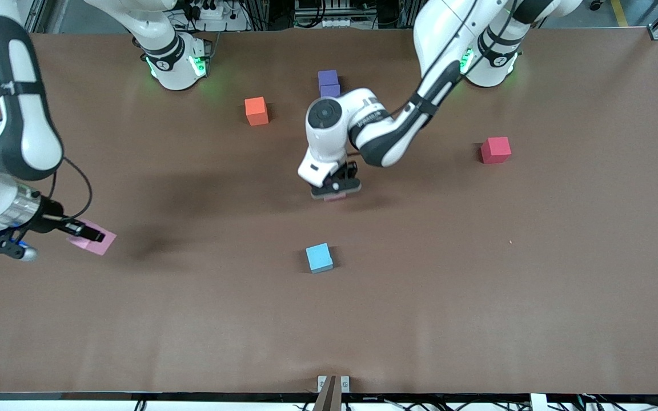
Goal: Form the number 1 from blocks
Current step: 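Place pink below green with the left gripper while the right gripper carries pink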
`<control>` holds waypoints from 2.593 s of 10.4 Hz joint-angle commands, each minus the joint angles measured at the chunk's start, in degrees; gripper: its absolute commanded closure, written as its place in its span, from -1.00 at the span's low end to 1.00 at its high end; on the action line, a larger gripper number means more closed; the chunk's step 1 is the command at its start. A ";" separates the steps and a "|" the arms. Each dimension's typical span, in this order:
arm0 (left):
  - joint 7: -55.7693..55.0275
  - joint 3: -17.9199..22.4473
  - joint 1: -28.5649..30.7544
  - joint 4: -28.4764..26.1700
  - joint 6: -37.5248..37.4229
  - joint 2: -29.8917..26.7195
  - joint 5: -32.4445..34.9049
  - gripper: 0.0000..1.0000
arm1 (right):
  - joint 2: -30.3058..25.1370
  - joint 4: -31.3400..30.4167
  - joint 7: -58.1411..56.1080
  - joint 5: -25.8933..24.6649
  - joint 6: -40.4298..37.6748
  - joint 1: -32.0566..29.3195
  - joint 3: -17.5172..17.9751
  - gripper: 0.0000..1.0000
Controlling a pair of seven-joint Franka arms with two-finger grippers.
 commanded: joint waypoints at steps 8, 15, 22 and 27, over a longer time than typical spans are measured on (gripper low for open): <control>-3.89 -6.52 -0.49 -18.36 9.10 -8.80 1.86 1.00 | -6.34 -7.96 4.91 0.91 0.32 10.89 3.24 -0.02; -3.71 -7.21 -0.57 -21.18 12.54 -8.71 2.56 1.00 | -6.87 -8.41 12.03 0.91 1.02 18.09 7.01 -0.02; -4.23 -8.27 -1.19 -21.62 12.02 -8.71 2.56 -1.00 | -7.05 -13.59 26.81 0.91 8.40 22.49 10.19 -0.02; -4.58 -8.02 0.38 -20.65 5.96 -14.05 2.39 -1.00 | -7.14 -13.59 26.81 0.91 8.40 23.36 10.19 -0.02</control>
